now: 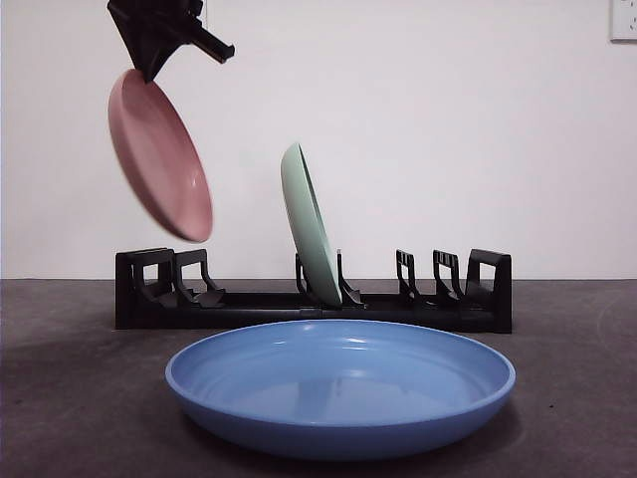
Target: Place the plate
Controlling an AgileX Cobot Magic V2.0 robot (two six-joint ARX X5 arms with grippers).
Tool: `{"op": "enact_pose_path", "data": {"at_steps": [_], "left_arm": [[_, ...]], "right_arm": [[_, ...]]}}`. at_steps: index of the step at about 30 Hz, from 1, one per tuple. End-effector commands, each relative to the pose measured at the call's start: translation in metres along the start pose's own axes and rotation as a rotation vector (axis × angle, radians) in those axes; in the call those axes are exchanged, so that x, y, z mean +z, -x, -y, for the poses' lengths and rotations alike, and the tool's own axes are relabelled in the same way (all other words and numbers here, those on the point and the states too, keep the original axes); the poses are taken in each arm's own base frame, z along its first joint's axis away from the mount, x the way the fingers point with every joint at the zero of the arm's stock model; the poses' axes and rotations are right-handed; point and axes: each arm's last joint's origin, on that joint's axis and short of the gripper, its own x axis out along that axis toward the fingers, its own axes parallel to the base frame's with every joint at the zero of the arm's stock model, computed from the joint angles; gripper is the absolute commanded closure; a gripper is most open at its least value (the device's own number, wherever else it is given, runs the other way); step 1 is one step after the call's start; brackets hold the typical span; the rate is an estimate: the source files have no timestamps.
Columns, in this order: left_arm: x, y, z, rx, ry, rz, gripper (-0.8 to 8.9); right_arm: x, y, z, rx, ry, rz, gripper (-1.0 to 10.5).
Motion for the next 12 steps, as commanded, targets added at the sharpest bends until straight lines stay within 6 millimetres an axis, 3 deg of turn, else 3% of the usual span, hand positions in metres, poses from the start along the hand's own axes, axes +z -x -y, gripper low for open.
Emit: {"op": "enact_pose_path", "data": {"at_steps": [1,12], "left_arm": [[0.005,0.024,-0.018,0.005,0.043,0.062,8.04],[-0.006,0.076,-0.054,-0.016,0.098,0.140,8.04]], "right_arm": [[0.004,0.004,-0.002,0.008,0.027,0.028,5.5],[0.006,0.004,-0.002,0.011,0.033,0.048,5.5]]}}
